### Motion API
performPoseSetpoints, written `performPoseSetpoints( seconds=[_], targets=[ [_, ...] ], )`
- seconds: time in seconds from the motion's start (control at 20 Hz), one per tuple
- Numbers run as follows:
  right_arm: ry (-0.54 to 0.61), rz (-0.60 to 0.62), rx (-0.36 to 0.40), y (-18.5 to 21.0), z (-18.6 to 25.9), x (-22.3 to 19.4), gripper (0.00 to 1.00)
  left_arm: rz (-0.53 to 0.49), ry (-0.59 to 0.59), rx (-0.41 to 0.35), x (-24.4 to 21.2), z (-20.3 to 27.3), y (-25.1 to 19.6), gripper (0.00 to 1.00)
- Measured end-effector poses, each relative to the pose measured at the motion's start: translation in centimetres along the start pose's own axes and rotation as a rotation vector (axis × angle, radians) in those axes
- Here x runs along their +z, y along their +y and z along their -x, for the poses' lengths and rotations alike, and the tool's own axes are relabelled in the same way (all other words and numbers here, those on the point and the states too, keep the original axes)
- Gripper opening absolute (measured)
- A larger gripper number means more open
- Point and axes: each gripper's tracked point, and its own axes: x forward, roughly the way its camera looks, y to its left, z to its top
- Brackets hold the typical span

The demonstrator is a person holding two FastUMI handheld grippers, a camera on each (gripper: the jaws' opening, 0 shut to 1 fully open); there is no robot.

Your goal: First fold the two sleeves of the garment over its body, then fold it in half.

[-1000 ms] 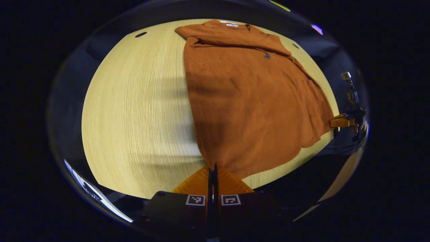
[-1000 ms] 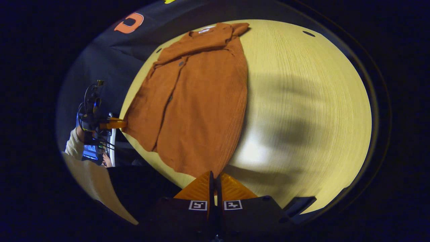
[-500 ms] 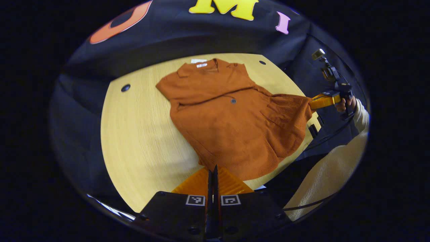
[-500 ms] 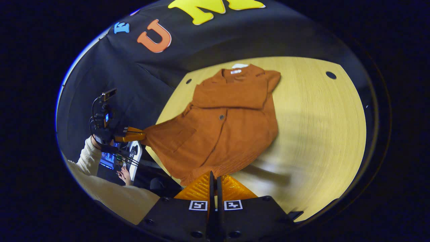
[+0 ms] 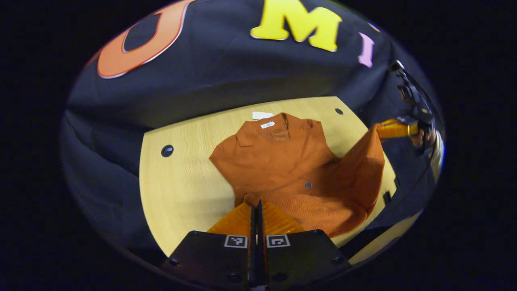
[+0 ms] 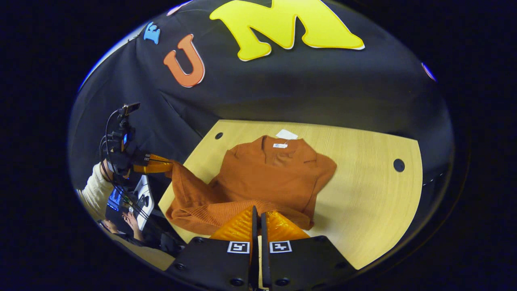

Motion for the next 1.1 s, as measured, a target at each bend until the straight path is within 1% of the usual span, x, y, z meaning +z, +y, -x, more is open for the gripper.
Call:
performPoseSetpoints(
  seconds=[0.05, 0.2, 0.35, 0.4, 0.45, 0.55, 0.6, 0.65, 0.7, 0.75, 0.8, 0.85, 0.9, 1.0, 1.1],
  targets=[
    [-0.002, -0.012, -0.017, -0.6, -1.3, 1.2, 0.03, 0.071, 0.003, -0.026, 1.3, -1.3, 0.3, 0.03],
    [-0.013, -0.063, -0.062, -3.3, -5.5, 4.7, 0.03, 0.211, 0.036, -0.068, 3.8, -5.7, 1.8, 0.03],
    [-0.006, -0.133, -0.11, -6.4, -10.2, 6.5, 0.03, 0.377, 0.096, -0.162, 5.3, -9.3, 2.4, 0.03],
    [-0.012, -0.147, -0.141, -7.9, -11.5, 7.1, 0.03, 0.424, 0.103, -0.175, 5.8, -10.3, 3.0, 0.03],
    [-0.02, -0.165, -0.159, -9.1, -12.9, 7.7, 0.03, 0.485, 0.096, -0.206, 6.4, -10.9, 3.8, 0.03],
    [-0.023, -0.221, -0.193, -11.5, -15.4, 7.9, 0.03, 0.608, 0.06, -0.226, 7.5, -12.5, 5.5, 0.03],
    [-0.022, -0.251, -0.203, -12.4, -16.4, 7.8, 0.03, 0.672, 0.034, -0.255, 7.9, -13.3, 6.0, 0.03],
    [-0.017, -0.269, -0.215, -13.3, -17.4, 7.6, 0.03, 0.725, 0.019, -0.266, 7.9, -14.0, 6.4, 0.03],
    [-0.016, -0.283, -0.237, -14.3, -18.1, 7.2, 0.03, 0.766, 0.008, -0.275, 7.8, -14.4, 7.0, 0.03],
    [-0.021, -0.304, -0.242, -14.9, -18.6, 7.3, 0.03, 0.807, -0.021, -0.285, 7.9, -14.8, 7.5, 0.03],
    [-0.029, -0.326, -0.248, -15.3, -18.7, 7.3, 0.02, 0.86, -0.07, -0.316, 8.6, -14.9, 7.7, 0.03],
    [-0.045, -0.349, -0.231, -15.1, -18.8, 7.6, 0.03, 0.916, -0.118, -0.369, 9.5, -14.8, 7.7, 0.0],
    [-0.06, -0.366, -0.224, -15.2, -18.7, 7.9, 0.03, 0.959, -0.15, -0.397, 10.0, -14.6, 7.9, 0.03],
    [-0.084, -0.392, -0.211, -15.3, -18.5, 8.0, 0.03, 1.013, -0.176, -0.409, 10.1, -14.7, 8.6, 0.03],
    [-0.11, -0.447, -0.194, -15.5, -18.6, 8.0, 0.03, 1.101, -0.216, -0.46, 10.4, -14.1, 8.7, 0.03]
  ],
)
